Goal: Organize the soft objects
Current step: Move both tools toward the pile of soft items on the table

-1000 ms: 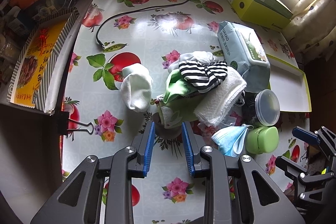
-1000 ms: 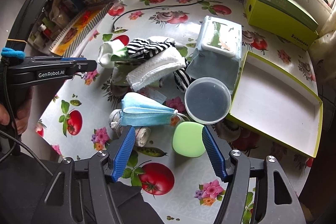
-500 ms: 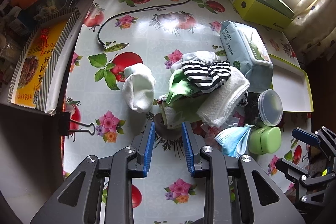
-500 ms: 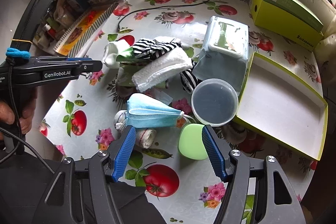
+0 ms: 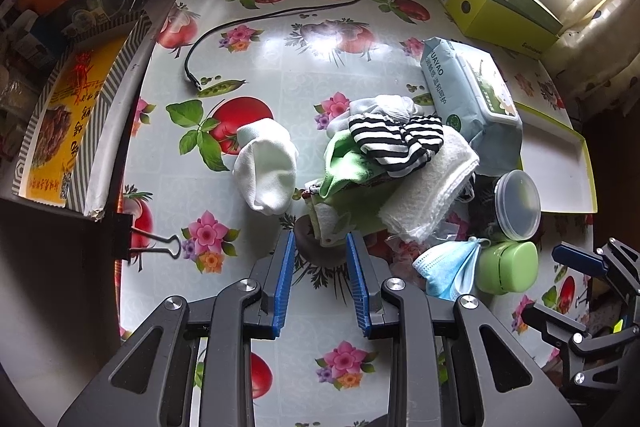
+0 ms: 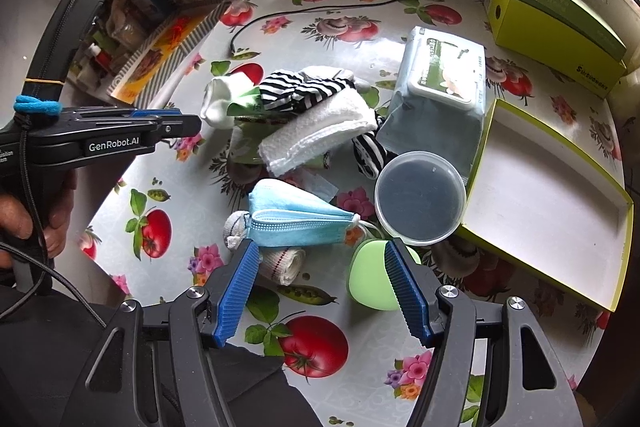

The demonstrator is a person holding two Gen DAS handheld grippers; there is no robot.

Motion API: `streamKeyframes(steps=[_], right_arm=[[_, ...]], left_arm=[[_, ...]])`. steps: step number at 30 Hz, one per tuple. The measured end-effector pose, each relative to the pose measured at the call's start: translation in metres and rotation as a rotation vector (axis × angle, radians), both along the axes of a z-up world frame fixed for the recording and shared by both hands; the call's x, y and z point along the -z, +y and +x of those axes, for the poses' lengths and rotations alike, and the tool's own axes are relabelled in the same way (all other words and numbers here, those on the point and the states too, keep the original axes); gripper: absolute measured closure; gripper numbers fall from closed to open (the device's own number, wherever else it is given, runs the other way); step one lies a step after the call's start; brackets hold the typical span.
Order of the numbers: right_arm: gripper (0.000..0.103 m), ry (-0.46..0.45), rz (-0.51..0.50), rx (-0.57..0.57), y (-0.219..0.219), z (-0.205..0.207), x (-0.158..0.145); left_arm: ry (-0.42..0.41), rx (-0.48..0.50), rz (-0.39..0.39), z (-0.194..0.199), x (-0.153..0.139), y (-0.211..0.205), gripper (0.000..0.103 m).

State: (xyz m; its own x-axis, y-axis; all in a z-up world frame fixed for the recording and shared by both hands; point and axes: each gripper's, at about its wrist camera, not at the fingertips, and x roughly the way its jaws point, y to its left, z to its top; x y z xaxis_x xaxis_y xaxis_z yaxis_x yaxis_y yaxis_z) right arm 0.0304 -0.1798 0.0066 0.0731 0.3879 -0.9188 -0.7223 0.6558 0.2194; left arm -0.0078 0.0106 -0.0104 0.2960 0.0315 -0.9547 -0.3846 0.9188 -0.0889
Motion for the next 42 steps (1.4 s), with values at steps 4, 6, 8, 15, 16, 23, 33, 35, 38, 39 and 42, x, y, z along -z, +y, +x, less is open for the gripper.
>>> streamKeyframes(steps=[4,6,8,15,16,23,33,35,38,39,42], right_arm=[[0.037,-0.001,0.0,0.003,0.001,0.001,0.001],[0.037,0.0,0.001,0.004,0.003,0.002,0.001],[0.037,0.001,0.001,0.004,0.004,0.003,0.002],[0.037,0.003,0.001,0.004,0.004,0.004,0.001],[0.037,0.004,0.002,0.004,0.004,0.005,0.001],[0.037,0.009,0.004,-0.002,0.007,0.006,0.002],[0.037,0.017,0.002,-0.009,0.014,0.011,0.002],[0.037,0.017,0.003,-0.009,0.015,0.012,0.002],[0.037,0.017,0.004,-0.011,0.017,0.012,0.002],[0.037,0.018,0.005,-0.013,0.02,0.014,0.002],[0.037,0.021,0.006,-0.017,0.025,0.018,0.001]], left_arm=[[0.007,-0.007,-0.002,0.0,0.002,0.002,0.076],[0.01,-0.011,0.001,0.0,0.003,0.003,0.076],[0.012,-0.012,0.002,-0.001,0.003,0.003,0.076],[0.012,-0.023,0.001,0.0,0.004,0.005,0.076],[0.011,-0.024,0.0,-0.001,0.004,0.006,0.076],[0.014,-0.031,-0.002,-0.002,0.006,0.008,0.076],[0.025,-0.045,-0.01,-0.003,0.011,0.014,0.076],[0.028,-0.049,-0.011,-0.003,0.012,0.016,0.076],[0.03,-0.052,-0.011,-0.002,0.013,0.017,0.076],[0.032,-0.053,-0.011,-0.002,0.013,0.018,0.076],[0.037,-0.055,-0.016,-0.002,0.015,0.019,0.076]])
